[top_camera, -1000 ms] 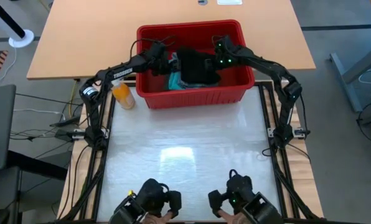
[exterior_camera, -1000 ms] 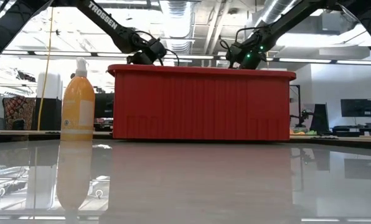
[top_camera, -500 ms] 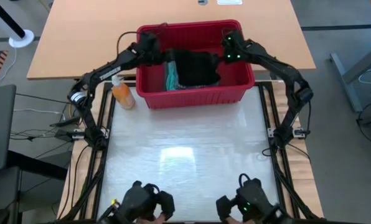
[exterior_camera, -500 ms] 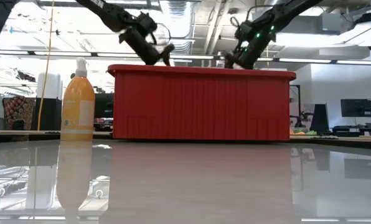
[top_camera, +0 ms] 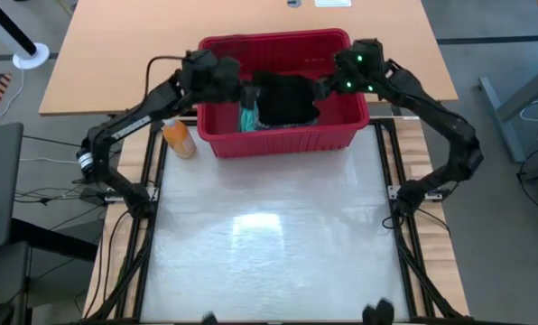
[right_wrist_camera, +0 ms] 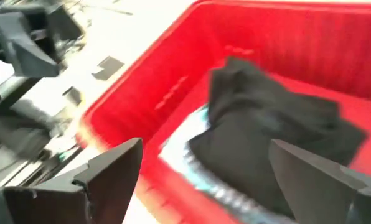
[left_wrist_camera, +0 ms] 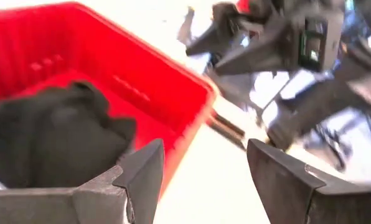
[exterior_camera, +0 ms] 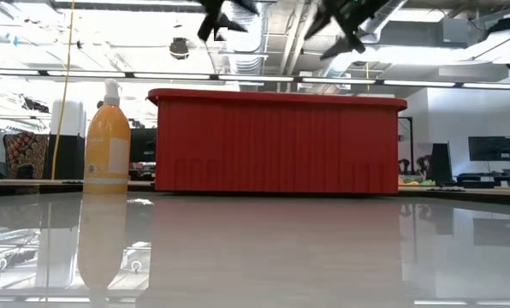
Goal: Fold Laundry from Bin
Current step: Return to Home Position
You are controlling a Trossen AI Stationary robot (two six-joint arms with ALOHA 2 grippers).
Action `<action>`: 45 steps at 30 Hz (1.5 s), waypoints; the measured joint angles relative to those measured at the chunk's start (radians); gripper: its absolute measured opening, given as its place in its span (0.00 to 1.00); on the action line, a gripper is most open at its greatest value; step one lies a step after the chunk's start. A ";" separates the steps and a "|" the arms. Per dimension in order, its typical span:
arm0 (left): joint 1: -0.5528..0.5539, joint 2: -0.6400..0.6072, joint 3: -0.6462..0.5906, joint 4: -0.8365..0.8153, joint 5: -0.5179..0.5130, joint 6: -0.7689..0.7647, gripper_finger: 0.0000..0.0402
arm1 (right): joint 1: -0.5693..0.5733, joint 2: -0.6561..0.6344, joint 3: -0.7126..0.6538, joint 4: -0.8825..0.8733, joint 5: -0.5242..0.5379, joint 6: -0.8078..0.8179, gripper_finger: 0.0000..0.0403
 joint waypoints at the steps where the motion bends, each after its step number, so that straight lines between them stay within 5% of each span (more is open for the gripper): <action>1: -0.036 -0.010 -0.001 -0.025 -0.014 0.009 0.54 | 0.034 -0.013 0.000 -0.022 0.002 -0.001 0.93; 12: -0.376 -0.230 -0.187 -0.118 -0.374 0.073 0.54 | 0.510 -0.153 -0.096 -0.127 0.412 0.100 0.89; 22: -0.430 -0.477 -0.590 0.208 -0.250 0.067 0.54 | 0.730 -0.329 -0.524 0.305 0.401 0.071 0.81; 35: -0.389 -0.644 -0.998 0.511 -0.118 0.025 0.54 | 0.739 -0.499 -0.912 0.613 0.394 0.112 0.58; 45: -0.289 -0.710 -1.182 0.635 -0.086 -0.053 0.54 | 0.643 -0.628 -1.116 0.645 0.299 0.094 0.07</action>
